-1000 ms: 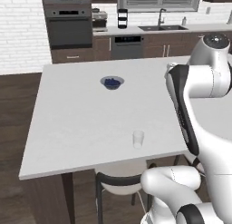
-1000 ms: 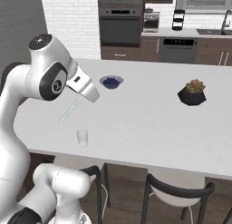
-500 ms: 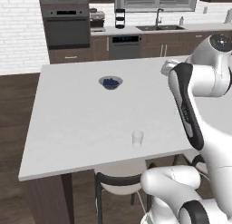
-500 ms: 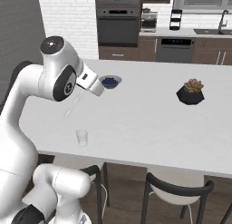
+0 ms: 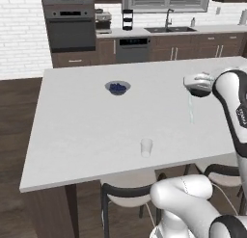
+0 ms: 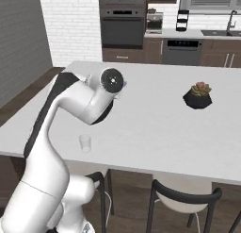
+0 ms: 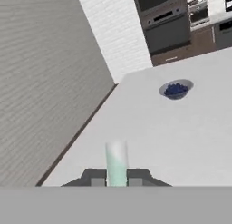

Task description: Take a straw from the drawer in front and place it inside the glass cup on the dining counter.

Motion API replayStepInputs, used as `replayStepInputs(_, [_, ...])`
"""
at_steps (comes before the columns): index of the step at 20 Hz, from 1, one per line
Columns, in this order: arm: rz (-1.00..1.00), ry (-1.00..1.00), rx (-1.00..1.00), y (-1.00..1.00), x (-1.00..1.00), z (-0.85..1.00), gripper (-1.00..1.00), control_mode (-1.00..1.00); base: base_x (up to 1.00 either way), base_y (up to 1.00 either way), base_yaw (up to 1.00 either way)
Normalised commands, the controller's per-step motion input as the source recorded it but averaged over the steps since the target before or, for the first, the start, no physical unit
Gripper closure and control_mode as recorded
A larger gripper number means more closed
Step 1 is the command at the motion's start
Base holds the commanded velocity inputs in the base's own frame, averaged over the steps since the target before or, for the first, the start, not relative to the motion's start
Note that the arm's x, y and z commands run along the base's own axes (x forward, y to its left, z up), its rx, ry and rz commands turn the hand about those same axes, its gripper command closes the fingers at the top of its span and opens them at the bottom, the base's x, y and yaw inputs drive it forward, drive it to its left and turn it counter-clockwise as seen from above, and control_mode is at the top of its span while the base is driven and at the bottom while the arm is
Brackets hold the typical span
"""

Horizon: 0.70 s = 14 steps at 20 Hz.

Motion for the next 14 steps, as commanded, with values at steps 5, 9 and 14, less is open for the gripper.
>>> replayStepInputs(5, [0.44, -0.07, 0.17, 0.08, 0.46, 0.0, 1.0, -1.0, 0.0, 0.0, 0.0])
replayStepInputs(9, [0.32, 0.0, 0.2, 0.42, 0.55, 0.0, 1.0, -1.0, 0.0, 0.0, 0.0])
replayStepInputs(14, [0.22, -0.01, 0.11, 0.8, 0.2, 0.0, 1.0, -1.0, 0.0, 0.0, 0.0])
